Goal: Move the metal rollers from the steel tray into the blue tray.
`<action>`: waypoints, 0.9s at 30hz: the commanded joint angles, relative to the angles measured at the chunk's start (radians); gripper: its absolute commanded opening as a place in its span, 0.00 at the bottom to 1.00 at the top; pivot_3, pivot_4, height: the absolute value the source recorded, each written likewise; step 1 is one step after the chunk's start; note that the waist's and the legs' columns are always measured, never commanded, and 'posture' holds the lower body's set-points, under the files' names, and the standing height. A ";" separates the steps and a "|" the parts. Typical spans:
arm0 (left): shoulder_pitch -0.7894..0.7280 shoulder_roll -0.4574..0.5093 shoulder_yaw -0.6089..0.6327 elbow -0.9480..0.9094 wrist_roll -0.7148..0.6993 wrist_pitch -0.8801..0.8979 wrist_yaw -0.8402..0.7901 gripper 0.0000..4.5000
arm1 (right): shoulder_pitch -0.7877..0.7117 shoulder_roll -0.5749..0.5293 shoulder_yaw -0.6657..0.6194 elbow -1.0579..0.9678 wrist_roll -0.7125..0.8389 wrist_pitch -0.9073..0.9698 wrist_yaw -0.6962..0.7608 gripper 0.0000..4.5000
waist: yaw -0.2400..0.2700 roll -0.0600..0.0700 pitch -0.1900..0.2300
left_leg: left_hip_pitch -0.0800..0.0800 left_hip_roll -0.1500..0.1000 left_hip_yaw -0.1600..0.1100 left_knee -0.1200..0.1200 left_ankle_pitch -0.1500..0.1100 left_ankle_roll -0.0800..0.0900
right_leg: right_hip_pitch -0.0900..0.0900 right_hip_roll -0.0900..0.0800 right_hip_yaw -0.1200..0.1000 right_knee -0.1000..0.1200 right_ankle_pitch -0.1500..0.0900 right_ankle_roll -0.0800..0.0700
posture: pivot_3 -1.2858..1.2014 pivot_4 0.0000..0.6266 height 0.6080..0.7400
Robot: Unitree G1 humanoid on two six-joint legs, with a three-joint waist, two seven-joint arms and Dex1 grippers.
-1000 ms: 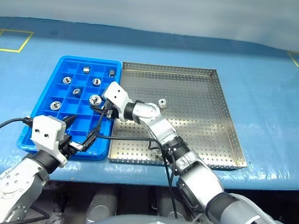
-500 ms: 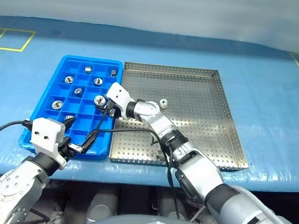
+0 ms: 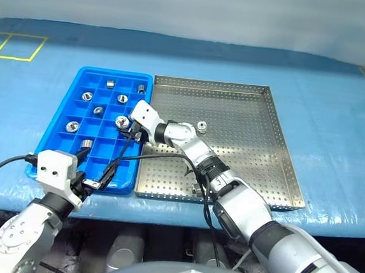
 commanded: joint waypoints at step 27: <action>0.278 -0.216 -0.113 -0.128 0.113 -0.284 0.091 0.96 | -0.239 0.309 -0.002 0.004 0.050 -0.076 0.069 0.37 | 0.111 0.000 0.011 | -0.002 0.000 -0.003 -0.004 0.000 -0.001 | -0.001 0.001 -0.004 -0.001 -0.006 0.001 | 0.73 0.24 1.00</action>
